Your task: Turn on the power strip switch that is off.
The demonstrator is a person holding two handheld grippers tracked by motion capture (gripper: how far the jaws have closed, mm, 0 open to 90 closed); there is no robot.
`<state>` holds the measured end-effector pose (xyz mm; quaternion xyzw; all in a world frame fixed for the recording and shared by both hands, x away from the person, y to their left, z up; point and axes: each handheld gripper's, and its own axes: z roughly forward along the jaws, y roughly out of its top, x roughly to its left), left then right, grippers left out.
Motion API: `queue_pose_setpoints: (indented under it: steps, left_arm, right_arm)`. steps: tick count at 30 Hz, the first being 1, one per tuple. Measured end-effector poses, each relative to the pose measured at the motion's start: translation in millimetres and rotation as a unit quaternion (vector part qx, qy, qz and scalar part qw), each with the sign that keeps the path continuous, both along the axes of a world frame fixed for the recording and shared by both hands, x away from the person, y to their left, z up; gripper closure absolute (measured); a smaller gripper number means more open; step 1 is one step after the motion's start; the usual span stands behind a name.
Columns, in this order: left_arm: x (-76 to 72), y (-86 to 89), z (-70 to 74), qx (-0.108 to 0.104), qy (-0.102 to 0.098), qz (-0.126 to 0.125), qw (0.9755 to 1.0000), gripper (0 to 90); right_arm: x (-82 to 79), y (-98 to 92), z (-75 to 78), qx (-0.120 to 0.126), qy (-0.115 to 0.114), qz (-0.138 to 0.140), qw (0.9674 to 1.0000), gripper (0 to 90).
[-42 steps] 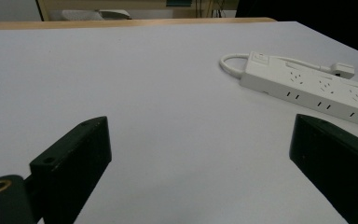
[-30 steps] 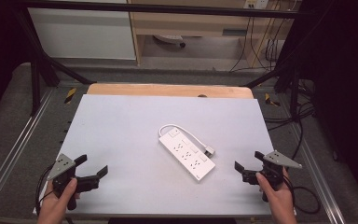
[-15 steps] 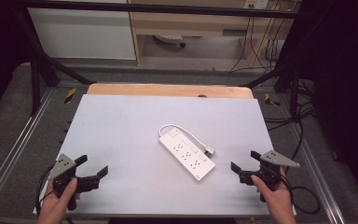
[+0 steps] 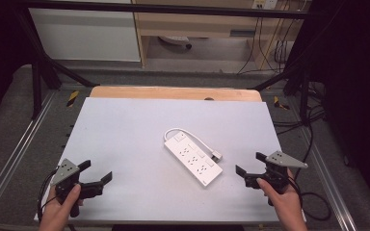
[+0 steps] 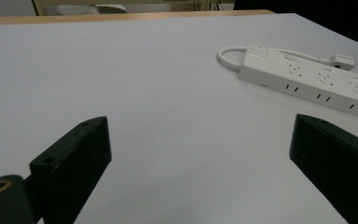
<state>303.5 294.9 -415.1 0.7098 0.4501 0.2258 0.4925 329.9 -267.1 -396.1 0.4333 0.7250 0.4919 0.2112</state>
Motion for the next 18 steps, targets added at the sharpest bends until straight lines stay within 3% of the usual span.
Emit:
queue_pose_setpoints:
  steps: [18]
  left_arm:
    - [0.3,-1.7,-1.8,0.006,0.004,-0.002,1.0000,5.4]
  right_arm:
    - [15.6,13.4,16.1,-0.010,-0.001,0.003,0.9999,5.8]
